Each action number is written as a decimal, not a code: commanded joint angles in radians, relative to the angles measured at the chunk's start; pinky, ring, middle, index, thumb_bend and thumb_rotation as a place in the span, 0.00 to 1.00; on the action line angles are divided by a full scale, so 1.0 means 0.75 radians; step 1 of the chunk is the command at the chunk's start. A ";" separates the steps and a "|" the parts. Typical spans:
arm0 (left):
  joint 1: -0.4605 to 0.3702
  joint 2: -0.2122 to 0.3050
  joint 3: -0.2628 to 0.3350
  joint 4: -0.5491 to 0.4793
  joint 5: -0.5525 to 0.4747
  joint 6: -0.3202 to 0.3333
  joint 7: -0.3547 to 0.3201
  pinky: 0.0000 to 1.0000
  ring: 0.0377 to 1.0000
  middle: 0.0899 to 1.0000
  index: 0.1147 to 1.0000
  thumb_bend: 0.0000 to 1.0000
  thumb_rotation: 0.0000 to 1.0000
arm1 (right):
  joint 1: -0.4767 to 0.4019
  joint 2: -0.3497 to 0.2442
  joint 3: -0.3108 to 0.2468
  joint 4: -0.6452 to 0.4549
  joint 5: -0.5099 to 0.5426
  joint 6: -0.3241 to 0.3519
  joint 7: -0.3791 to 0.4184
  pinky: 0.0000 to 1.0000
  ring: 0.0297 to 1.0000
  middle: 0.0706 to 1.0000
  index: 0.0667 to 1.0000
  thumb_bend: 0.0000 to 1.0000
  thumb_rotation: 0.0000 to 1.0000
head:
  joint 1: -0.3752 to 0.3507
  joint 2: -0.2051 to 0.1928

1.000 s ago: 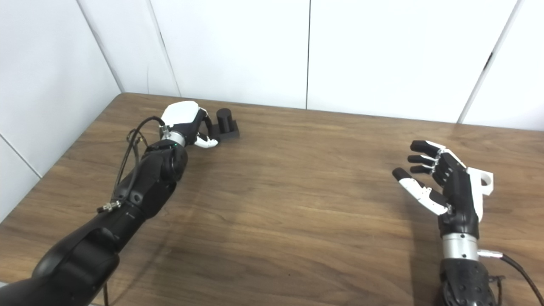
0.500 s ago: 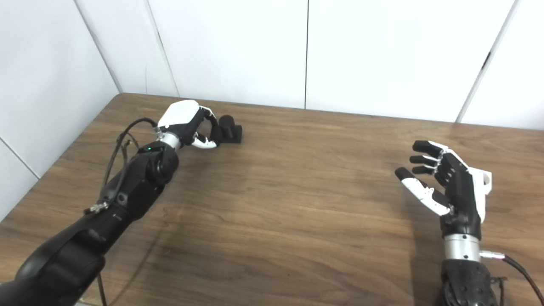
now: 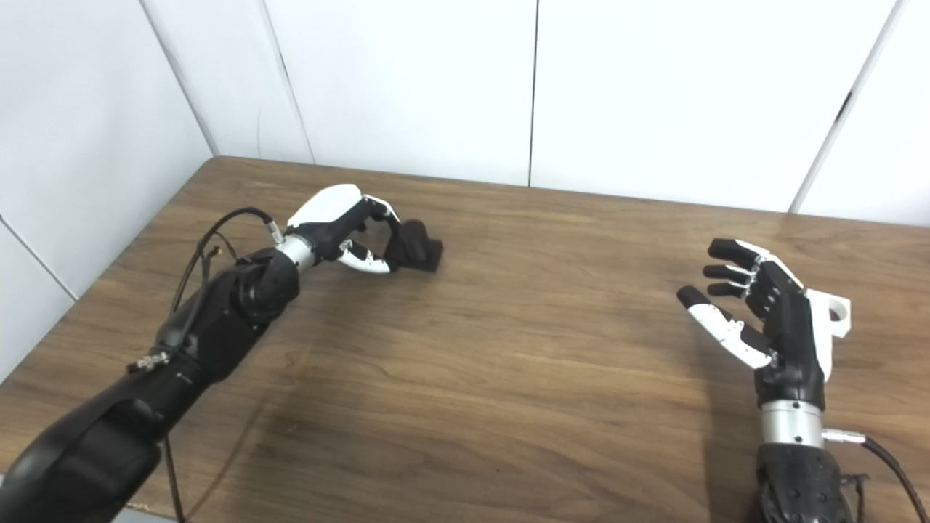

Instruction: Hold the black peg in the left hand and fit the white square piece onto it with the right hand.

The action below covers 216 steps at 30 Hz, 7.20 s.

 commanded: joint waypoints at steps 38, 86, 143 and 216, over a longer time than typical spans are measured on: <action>0.128 -0.122 -0.197 -0.300 -0.147 -0.352 -0.316 0.63 0.76 0.75 0.42 0.52 0.07 | -0.027 0.027 0.002 -0.118 -0.023 0.025 -0.022 0.58 0.66 0.70 0.67 0.64 0.31 | -0.137 0.037; 0.144 -0.127 -0.267 -0.363 -0.087 -0.383 -0.336 0.63 0.76 0.77 0.63 0.86 0.16 | -0.033 0.010 -0.026 -0.103 -0.016 0.012 -0.026 0.58 0.66 0.70 0.66 0.66 0.30 | -0.172 0.056; 0.187 -0.093 -0.211 -0.368 -0.061 -0.433 -0.270 0.60 0.73 0.75 0.43 0.52 0.07 | -0.172 -0.579 -0.028 -0.299 -0.422 0.071 0.143 0.57 0.66 0.69 0.67 0.67 0.25 | -0.599 0.055; 0.191 -0.072 -0.197 -0.321 -0.075 -0.484 -0.271 0.61 0.73 0.75 0.43 0.52 0.07 | -0.700 -0.787 0.464 0.688 -0.673 0.234 0.593 0.73 0.85 0.85 0.74 0.79 0.30 | -0.656 -0.007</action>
